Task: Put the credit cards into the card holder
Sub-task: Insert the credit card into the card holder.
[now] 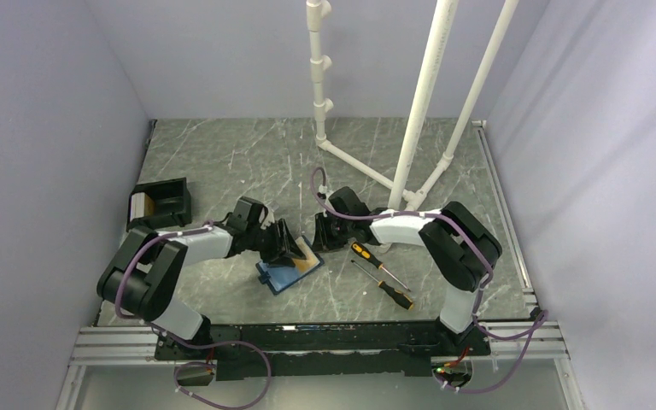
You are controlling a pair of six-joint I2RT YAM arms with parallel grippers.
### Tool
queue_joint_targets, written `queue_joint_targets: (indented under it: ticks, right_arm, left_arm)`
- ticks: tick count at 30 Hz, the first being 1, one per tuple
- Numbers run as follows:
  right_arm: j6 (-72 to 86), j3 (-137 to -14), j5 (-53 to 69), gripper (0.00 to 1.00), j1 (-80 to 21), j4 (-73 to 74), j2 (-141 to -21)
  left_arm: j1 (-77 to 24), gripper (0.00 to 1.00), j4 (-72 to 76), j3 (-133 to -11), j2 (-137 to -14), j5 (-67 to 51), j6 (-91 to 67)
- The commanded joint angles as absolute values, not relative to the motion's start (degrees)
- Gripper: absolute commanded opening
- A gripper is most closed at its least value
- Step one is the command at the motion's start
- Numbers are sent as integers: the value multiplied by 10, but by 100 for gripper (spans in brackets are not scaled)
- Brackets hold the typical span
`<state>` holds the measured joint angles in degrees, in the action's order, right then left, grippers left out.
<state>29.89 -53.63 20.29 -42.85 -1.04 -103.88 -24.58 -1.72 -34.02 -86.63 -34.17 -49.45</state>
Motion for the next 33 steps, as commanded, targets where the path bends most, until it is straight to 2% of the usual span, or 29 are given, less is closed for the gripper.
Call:
queue_joint_targets:
  ticks: [1, 5, 9, 22, 30, 33]
  right_arm:
    - [307, -520, 212, 19, -440, -3, -1025]
    - [295, -521, 201, 19, -439, 13, -1021]
    - [294, -523, 206, 19, -439, 9, -1026]
    - [323, -506, 222, 18, -439, -22, -1014]
    - [274, -520, 43, 20, -444, 74, -978]
    - [242, -533, -4, 21, -457, 100, -962]
  left_arm:
    - [-261, 53, 14, -361, -878, -315, -504]
    - [-260, 57, -70, -370, -837, -261, -471]
    - [-260, 58, -96, -386, -842, -261, -459]
    - [-279, 57, 125, -388, -928, -371, -536]
    - [-279, 60, -130, -452, -875, -256, -422]
    - [-279, 65, -182, -456, -834, -233, -403]
